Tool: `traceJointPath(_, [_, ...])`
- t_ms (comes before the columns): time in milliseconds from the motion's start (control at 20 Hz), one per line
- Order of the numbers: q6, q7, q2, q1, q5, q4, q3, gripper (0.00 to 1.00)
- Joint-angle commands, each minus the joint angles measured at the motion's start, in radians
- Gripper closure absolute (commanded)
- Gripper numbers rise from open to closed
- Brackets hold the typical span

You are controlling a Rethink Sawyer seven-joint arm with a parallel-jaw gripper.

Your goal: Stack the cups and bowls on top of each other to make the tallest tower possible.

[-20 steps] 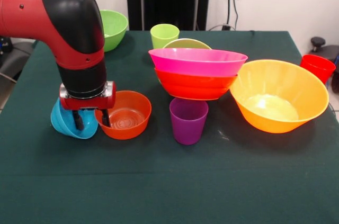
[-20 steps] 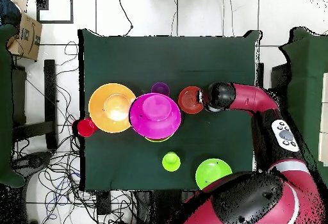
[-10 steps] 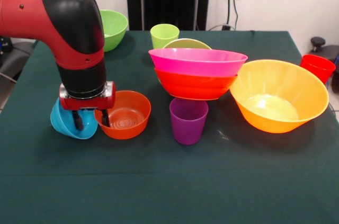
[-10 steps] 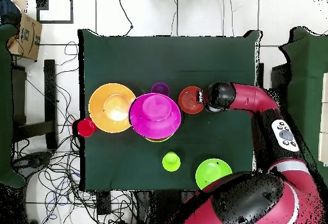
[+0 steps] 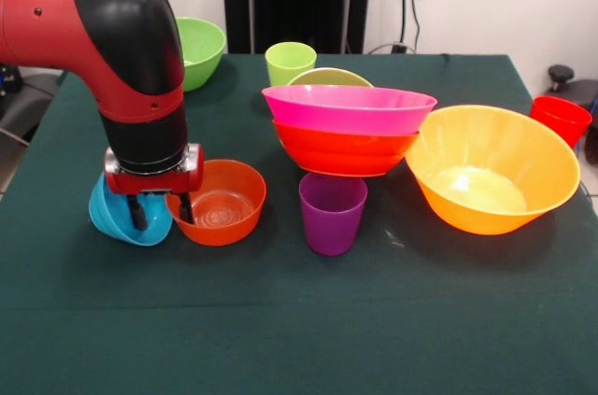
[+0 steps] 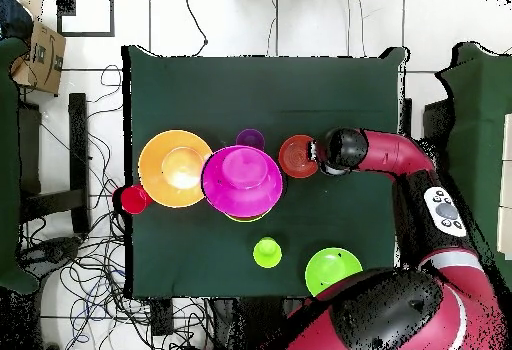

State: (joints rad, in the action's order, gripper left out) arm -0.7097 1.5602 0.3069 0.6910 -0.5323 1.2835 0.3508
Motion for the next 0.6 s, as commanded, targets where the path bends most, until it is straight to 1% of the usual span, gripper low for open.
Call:
traceJointPath(50, [0.077, -0.193, -0.123, 0.002, -0.131, -0.037, 0.028, 0.00])
traceJointPath(350, [0.088, -0.181, -0.125, 0.002, -0.131, -0.029, 0.025, 0.00])
traceJointPath(400, [0.094, -0.180, -0.126, 0.002, -0.133, -0.030, 0.026, 1.00])
traceJointPath(600, [0.108, -0.176, -0.125, 0.002, -0.138, -0.025, 0.027, 1.00])
